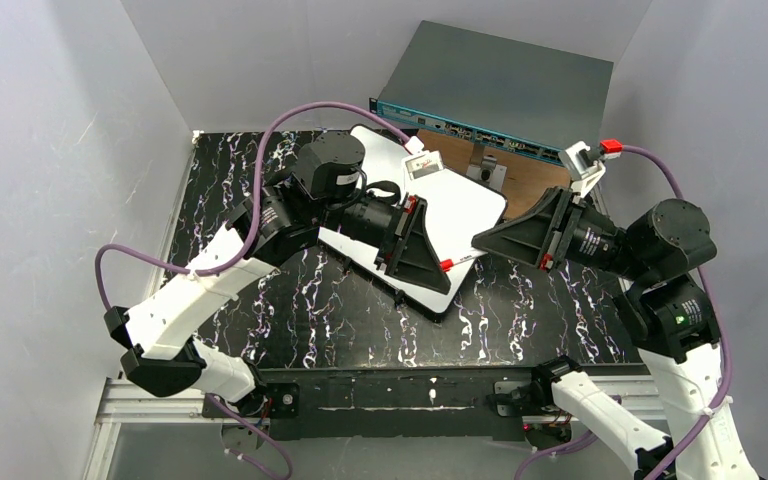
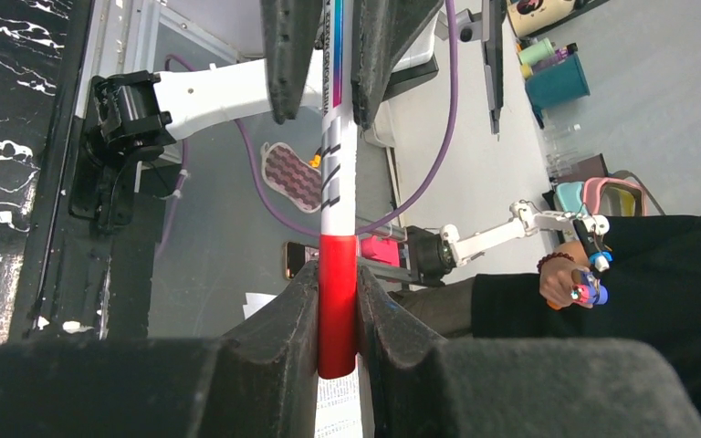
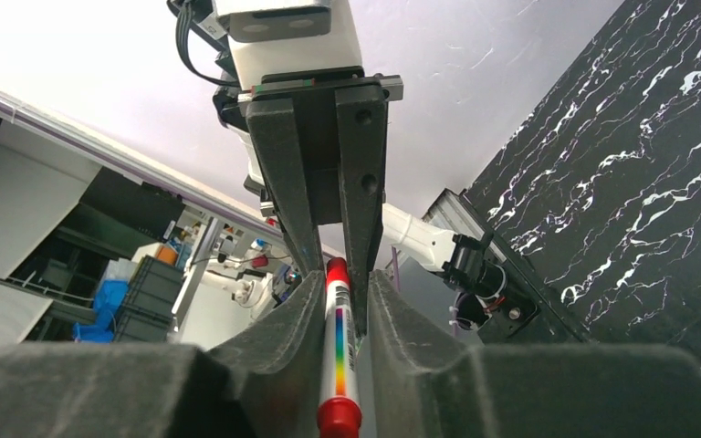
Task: Write a sentence on the whiteboard
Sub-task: Open the whiteboard marker at the center of the board.
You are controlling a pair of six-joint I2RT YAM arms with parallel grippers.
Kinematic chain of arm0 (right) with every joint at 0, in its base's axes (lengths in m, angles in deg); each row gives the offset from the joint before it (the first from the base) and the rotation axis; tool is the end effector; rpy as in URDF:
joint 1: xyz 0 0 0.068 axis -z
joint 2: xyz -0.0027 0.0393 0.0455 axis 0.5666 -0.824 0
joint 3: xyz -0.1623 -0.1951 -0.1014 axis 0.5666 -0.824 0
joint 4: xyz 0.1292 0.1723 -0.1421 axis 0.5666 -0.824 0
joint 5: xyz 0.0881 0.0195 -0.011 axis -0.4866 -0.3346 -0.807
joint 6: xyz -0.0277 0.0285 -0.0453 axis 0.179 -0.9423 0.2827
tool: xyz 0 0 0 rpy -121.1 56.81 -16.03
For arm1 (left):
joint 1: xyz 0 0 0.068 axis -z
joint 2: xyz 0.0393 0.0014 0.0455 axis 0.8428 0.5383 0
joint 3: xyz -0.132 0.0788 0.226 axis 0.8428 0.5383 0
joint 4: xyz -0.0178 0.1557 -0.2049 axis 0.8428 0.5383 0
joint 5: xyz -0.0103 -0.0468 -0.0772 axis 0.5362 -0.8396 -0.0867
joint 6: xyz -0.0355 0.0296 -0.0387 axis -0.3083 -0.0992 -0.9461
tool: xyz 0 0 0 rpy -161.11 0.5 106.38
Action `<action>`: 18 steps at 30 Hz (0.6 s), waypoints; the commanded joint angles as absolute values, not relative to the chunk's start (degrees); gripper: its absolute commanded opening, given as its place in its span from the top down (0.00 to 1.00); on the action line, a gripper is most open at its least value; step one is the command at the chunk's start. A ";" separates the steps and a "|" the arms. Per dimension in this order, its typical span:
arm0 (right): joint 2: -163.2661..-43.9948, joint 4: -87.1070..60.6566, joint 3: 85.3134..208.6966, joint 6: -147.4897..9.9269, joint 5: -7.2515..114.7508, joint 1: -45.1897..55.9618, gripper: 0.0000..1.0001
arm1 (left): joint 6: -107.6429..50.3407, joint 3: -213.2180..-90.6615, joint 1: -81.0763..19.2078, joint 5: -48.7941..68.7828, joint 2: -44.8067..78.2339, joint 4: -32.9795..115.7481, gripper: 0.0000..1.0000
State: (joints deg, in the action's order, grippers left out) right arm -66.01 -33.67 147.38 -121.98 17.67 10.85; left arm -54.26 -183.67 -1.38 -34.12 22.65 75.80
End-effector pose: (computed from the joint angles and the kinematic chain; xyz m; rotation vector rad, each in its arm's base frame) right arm 0.0822 0.0697 0.4971 -0.2322 1.6555 1.6737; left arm 0.1268 -0.2517 0.5058 1.1278 1.8089 -1.8714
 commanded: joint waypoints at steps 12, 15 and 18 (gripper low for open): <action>-67.11 -26.92 146.80 -125.41 13.04 10.87 0.69 | -52.52 -186.56 -1.35 -34.16 23.94 75.55 1.00; -67.17 -26.78 146.63 -125.60 12.77 10.87 0.69 | -52.51 -187.27 -1.35 -34.15 24.66 75.31 1.00; -67.15 -26.91 146.52 -125.52 11.73 10.87 0.72 | -52.41 -187.62 -1.36 -34.13 25.10 75.31 1.00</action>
